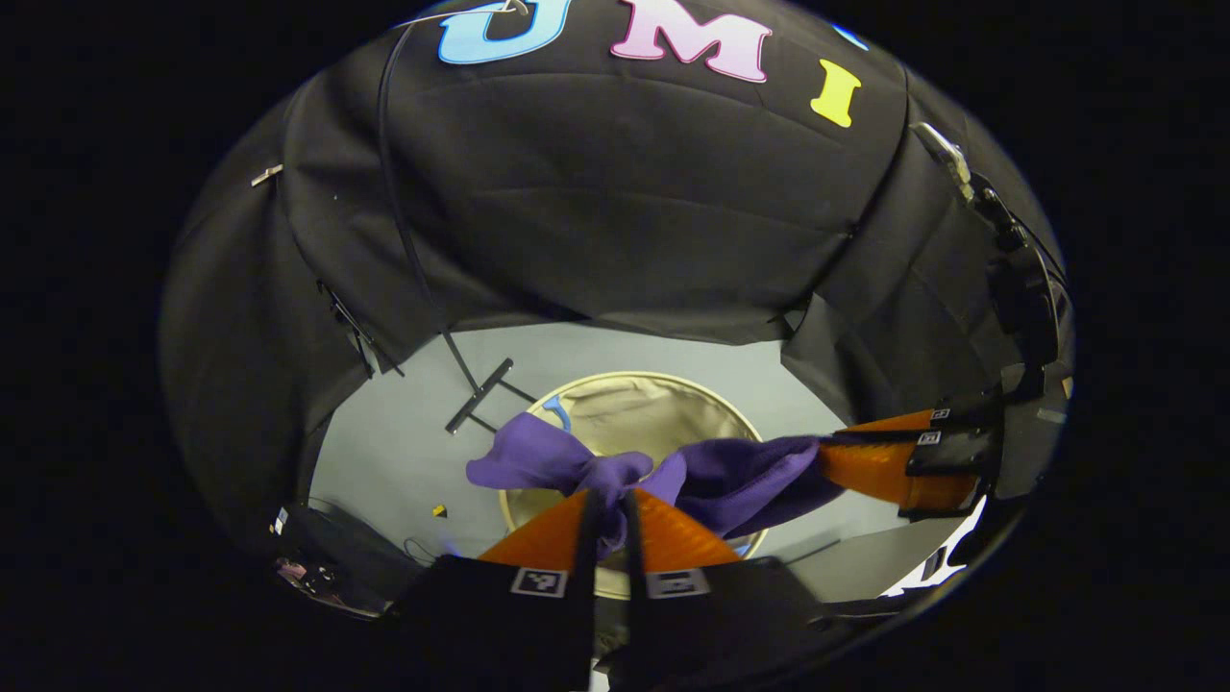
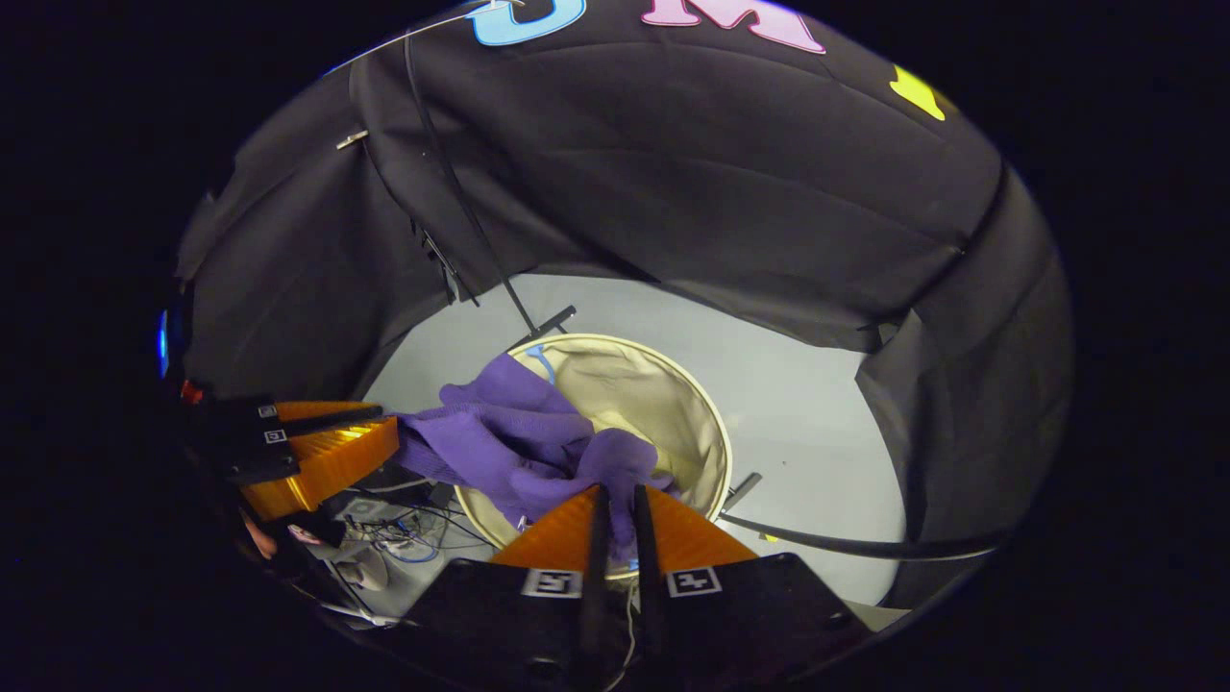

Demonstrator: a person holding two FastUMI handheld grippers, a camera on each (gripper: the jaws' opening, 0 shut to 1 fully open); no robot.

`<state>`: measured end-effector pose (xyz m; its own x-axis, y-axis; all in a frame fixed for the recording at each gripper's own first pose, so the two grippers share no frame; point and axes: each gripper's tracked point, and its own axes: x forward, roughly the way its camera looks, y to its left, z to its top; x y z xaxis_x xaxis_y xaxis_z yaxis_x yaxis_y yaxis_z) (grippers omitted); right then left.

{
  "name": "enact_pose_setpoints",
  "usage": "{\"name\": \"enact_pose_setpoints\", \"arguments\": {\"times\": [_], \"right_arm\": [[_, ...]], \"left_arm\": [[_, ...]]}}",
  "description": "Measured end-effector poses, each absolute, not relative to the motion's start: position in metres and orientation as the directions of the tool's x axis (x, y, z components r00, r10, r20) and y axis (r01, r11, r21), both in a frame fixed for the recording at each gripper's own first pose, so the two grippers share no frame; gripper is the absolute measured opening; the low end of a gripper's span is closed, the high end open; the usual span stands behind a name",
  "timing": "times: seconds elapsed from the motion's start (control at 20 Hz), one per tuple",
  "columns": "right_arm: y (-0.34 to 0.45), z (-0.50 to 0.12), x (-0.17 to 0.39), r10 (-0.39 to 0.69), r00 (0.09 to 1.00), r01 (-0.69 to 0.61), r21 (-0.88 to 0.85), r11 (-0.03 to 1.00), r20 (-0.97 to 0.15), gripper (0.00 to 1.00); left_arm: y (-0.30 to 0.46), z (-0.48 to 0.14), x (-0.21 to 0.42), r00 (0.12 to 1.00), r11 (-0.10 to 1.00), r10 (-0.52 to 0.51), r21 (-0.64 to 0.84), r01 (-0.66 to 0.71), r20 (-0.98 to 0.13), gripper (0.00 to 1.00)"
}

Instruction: Grasp the clothes on the hanger with both hands and then place them into the laundry hamper below.

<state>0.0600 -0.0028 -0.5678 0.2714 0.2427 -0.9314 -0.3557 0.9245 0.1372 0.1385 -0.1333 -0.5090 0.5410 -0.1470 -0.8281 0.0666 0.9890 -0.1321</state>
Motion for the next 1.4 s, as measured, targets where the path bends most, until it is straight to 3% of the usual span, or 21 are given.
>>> {"name": "enact_pose_setpoints", "arguments": {"times": [0.15, 0.2, 0.7, 1.4], "right_arm": [[-0.016, -0.578, 0.06, 0.183, 0.277, -0.37, 0.071, 0.926, -0.943, 1.0], [-0.015, -0.577, 0.062, 0.172, 0.286, -0.364, 0.059, 0.929, -0.943, 1.0], [0.003, -0.518, 0.074, 0.18, 0.435, -0.256, 0.071, 0.964, -0.882, 0.99], [0.023, -0.334, 0.075, 0.086, 0.748, -0.091, 0.027, 0.996, -0.658, 1.0]], "left_arm": [[-0.124, -0.515, 0.137, 0.54, 0.992, -0.126, -0.114, 0.056, -0.832, 0.8], [-0.123, -0.52, 0.137, 0.537, 0.993, -0.118, -0.109, 0.049, -0.835, 0.99], [-0.113, -0.474, 0.129, 0.591, 0.99, -0.144, -0.12, 0.079, -0.794, 0.96], [-0.071, -0.279, 0.101, 0.839, 0.982, -0.189, -0.119, 0.149, -0.51, 0.96]]}}
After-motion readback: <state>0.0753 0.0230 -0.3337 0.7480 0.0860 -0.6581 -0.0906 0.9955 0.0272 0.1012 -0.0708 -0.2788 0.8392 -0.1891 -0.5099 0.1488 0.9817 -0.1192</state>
